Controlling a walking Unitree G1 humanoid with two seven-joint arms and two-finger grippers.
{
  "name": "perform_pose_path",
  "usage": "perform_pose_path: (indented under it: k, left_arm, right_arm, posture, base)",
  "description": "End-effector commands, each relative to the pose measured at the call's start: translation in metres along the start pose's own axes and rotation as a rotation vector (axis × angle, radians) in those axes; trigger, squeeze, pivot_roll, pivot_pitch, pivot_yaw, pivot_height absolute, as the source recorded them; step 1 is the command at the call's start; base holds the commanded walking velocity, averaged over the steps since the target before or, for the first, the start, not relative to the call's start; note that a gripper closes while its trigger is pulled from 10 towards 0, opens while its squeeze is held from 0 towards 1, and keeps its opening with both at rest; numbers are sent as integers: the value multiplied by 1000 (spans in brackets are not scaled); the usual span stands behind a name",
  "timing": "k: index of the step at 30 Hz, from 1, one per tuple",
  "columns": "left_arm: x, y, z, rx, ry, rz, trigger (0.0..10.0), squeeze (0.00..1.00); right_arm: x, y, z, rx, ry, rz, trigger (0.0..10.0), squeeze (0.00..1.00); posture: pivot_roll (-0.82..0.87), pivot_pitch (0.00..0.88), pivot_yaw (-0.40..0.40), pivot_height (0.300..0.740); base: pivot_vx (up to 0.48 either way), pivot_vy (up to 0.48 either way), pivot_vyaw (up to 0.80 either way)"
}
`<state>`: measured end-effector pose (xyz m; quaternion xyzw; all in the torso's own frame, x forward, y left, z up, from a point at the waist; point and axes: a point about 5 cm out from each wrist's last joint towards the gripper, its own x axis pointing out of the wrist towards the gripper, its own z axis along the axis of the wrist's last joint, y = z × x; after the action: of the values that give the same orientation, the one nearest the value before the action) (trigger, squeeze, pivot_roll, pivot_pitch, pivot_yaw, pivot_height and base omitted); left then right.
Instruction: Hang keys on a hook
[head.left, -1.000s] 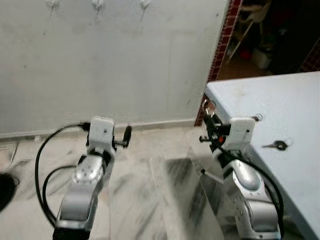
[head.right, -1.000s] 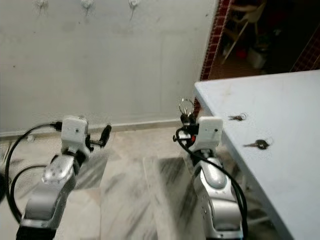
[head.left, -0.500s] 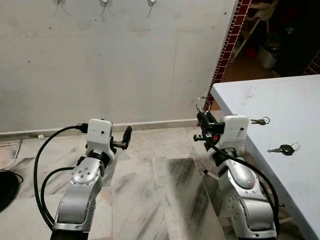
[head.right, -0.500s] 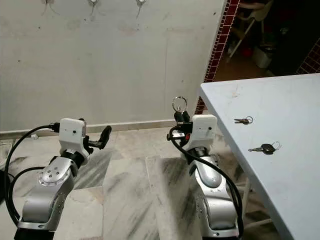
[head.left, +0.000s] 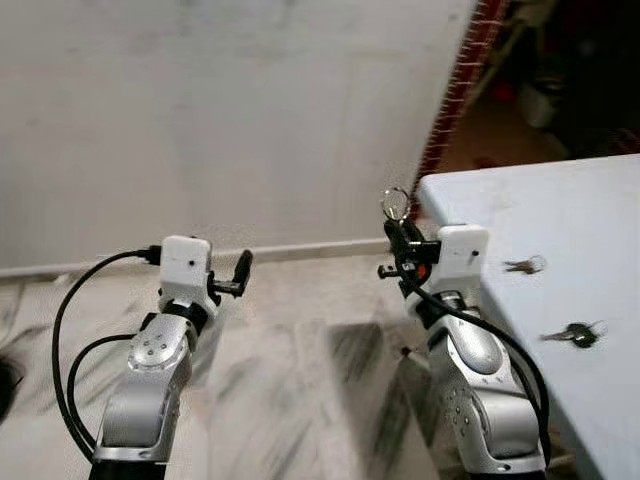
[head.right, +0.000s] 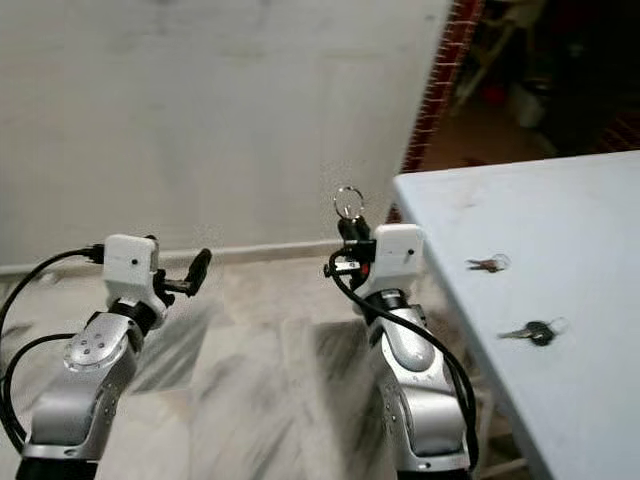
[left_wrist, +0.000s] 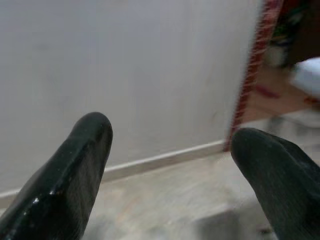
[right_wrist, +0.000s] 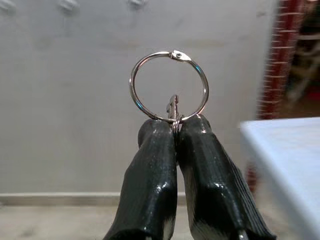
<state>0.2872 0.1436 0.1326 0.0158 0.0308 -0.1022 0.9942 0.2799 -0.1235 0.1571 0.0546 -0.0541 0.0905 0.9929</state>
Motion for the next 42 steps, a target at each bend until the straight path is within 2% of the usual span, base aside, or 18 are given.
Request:
perform_pose_path:
  k: [1, 17, 42]
  left_arm:
    - [-2, 7, 2, 12, -4, 15, 10000, 0]
    - [-4, 5, -2, 3, 12, 13, 10000, 0]
    - [-4, 5, -5, 3, 22, 14, 10000, 0]
  right_arm:
    - [4, 6, 4, 12, -19, 12, 10000, 0]
    - [4, 8, 3, 2, -18, 28, 10000, 0]
    - [4, 8, 1, 4, -16, 29, 10000, 0]
  posture:
    - [150, 52, -58, 740]
    - [147, 54, -58, 740]
    - [154, 51, -57, 740]
  base:
    - [412, 0, 0]
    - [411, 0, 0]
    - [367, 303, 0]
